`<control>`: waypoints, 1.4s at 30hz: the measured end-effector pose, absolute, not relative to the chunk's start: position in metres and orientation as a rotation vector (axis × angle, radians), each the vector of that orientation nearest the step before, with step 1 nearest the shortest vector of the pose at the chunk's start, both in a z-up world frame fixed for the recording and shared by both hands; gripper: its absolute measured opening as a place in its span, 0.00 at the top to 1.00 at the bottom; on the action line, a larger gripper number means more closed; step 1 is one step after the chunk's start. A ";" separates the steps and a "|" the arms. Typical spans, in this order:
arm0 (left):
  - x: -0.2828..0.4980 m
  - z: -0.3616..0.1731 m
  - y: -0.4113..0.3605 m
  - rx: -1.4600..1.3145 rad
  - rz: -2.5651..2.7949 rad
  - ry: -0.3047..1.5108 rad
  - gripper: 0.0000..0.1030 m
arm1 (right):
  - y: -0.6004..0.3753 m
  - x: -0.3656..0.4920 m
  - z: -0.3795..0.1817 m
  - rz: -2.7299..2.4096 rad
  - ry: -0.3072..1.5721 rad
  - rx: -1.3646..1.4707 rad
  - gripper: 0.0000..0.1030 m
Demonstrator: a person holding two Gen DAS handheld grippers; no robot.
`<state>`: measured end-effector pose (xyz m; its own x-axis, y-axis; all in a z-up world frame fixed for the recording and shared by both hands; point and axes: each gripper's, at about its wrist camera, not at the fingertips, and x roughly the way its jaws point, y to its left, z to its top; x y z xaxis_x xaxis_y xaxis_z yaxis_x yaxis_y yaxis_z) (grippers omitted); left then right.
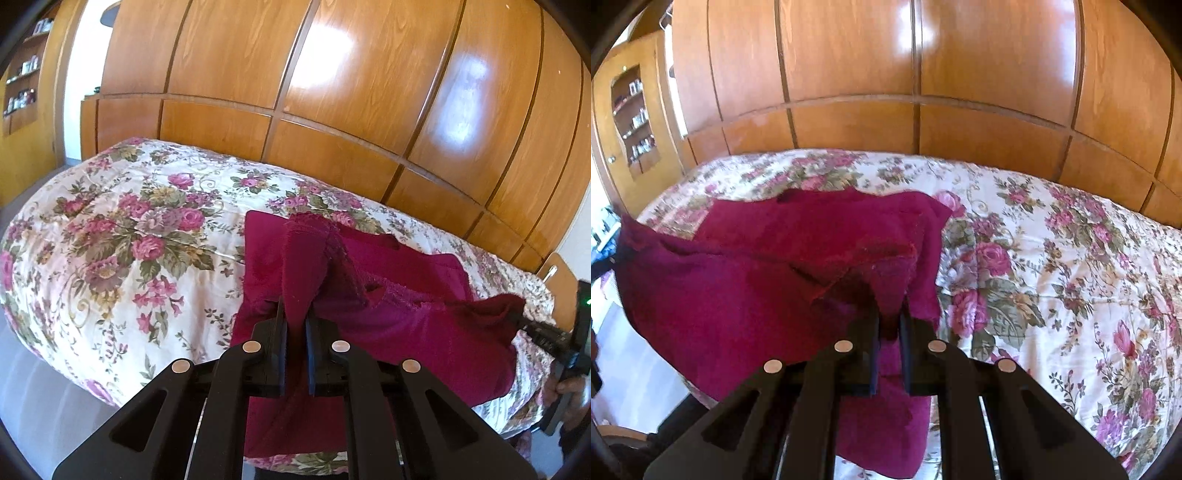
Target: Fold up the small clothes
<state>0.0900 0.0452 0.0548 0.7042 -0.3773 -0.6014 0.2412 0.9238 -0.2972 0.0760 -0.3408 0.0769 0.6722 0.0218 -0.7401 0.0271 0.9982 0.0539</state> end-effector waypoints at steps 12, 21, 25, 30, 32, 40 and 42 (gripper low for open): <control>0.100 0.066 0.050 -0.230 -0.356 0.693 0.94 | -0.362 0.090 0.113 0.031 0.740 0.168 0.93; 0.154 0.090 0.025 -0.153 -0.384 0.630 0.94 | -0.379 0.144 0.131 0.027 0.713 0.185 0.99; 0.153 0.070 0.018 -0.084 -0.370 0.689 0.94 | -0.386 0.135 0.112 0.027 0.758 0.205 0.67; 0.147 0.035 0.044 -0.172 -0.321 0.799 0.94 | -0.391 0.124 0.069 0.015 0.860 0.262 0.61; 0.141 0.025 0.049 -0.185 -0.301 0.821 0.94 | -0.389 0.125 0.055 0.014 0.895 0.264 0.61; 0.115 0.030 0.056 -0.232 -0.306 0.794 0.94 | -0.372 0.115 0.049 -0.007 0.875 0.201 0.94; 0.109 0.034 0.061 -0.258 -0.315 0.781 0.94 | -0.369 0.106 0.064 0.002 0.839 0.177 0.94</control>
